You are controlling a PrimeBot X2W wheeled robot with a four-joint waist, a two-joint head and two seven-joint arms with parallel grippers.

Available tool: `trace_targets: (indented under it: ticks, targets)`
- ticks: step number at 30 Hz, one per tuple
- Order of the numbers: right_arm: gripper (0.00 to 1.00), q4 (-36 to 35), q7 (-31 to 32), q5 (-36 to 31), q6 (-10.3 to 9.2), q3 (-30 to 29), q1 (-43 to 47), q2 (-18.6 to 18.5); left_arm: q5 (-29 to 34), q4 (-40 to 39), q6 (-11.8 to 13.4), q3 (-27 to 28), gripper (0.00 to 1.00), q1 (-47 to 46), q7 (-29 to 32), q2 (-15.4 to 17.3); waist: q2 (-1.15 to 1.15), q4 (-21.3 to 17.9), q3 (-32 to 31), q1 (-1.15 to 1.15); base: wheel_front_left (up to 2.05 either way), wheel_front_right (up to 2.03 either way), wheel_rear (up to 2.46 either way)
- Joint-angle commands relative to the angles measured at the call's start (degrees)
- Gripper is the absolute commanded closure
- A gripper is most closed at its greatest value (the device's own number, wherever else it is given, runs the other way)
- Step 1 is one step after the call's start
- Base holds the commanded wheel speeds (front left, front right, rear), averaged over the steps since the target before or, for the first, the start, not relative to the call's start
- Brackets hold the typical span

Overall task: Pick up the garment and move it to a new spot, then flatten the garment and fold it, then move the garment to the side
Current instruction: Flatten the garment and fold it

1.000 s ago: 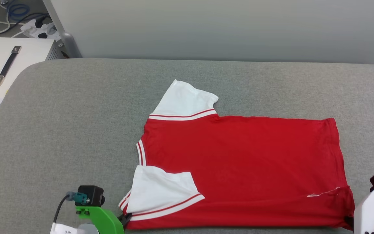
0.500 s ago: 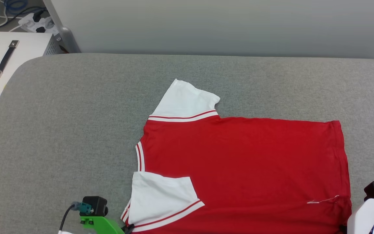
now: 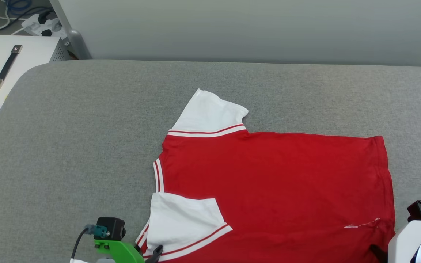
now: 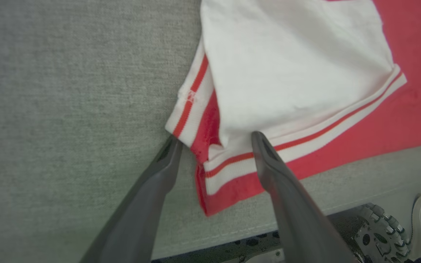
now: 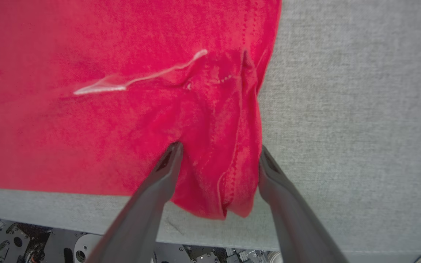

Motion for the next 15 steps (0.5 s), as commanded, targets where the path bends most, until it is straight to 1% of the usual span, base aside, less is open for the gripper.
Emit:
trace_targets:
  ticks: [1,4,10,15]
  targets:
    - [0.00,-0.22,-0.62,0.22,-0.05,0.09,-0.64,0.04,1.17,1.06,0.96,0.21,0.00,-0.73,-0.30,0.83,0.00,-0.11,-0.59,0.00,0.00,0.00,0.00]
    - [0.00,-2.02,-1.10,0.57,-0.05,-0.25,-0.65,-0.28,1.53,-1.02,1.93,1.02,0.00,-1.06,-0.92,1.91,0.00,-0.32,-1.07,0.00,0.00,0.00,0.00]
    - [0.00,-8.08,-2.11,1.68,-0.05,-0.77,-1.52,0.21,2.39,-7.36,3.93,3.68,0.00,-2.75,-2.40,4.90,0.00,-1.80,-1.02,0.00,0.00,0.00,0.00]
    - [0.00,-13.83,-3.01,2.35,-0.05,-0.42,-3.23,0.86,2.02,-12.73,3.82,6.11,0.00,-6.94,-1.12,6.79,0.00,-3.71,0.74,0.00,0.00,0.00,0.00]
